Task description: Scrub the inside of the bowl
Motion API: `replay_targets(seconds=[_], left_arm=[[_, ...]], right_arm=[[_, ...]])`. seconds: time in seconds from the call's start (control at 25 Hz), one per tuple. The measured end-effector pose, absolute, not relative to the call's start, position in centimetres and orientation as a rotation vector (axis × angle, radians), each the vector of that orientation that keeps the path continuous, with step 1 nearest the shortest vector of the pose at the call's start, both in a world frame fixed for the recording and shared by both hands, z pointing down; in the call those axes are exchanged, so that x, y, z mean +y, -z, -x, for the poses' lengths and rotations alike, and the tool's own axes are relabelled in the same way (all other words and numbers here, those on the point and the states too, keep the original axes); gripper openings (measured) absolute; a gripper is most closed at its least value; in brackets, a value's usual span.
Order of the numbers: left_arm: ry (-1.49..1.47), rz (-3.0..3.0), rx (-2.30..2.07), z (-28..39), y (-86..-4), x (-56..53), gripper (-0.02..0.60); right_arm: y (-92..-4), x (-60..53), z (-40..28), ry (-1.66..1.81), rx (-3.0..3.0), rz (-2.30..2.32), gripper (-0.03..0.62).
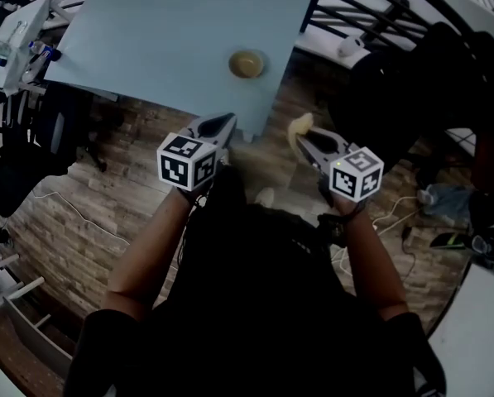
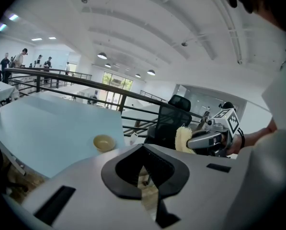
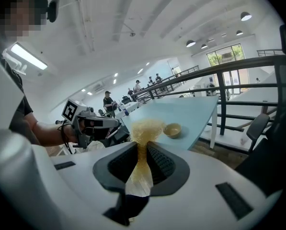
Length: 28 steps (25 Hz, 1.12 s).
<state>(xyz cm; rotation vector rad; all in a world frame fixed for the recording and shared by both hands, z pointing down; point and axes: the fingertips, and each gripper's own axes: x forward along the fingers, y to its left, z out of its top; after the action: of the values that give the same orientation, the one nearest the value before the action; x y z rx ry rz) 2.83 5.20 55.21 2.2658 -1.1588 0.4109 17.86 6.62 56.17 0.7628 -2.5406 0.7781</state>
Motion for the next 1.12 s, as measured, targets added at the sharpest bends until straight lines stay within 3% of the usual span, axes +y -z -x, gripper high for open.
replay_targets(seconds=[0.6, 1.12], left_arm=[[-0.396, -2.324, -1.119, 1.0, -54.0, 13.2, -0.003], [-0.362, -2.406, -1.007, 10.7, -53.1, 23.8, -0.003]], right_arm=[[-53.8, 14.1, -13.6, -0.755, -2.547, -0.813, 0.066], [-52.3, 24.1, -3.6, -0.749, -2.552, -0.962, 0.066]])
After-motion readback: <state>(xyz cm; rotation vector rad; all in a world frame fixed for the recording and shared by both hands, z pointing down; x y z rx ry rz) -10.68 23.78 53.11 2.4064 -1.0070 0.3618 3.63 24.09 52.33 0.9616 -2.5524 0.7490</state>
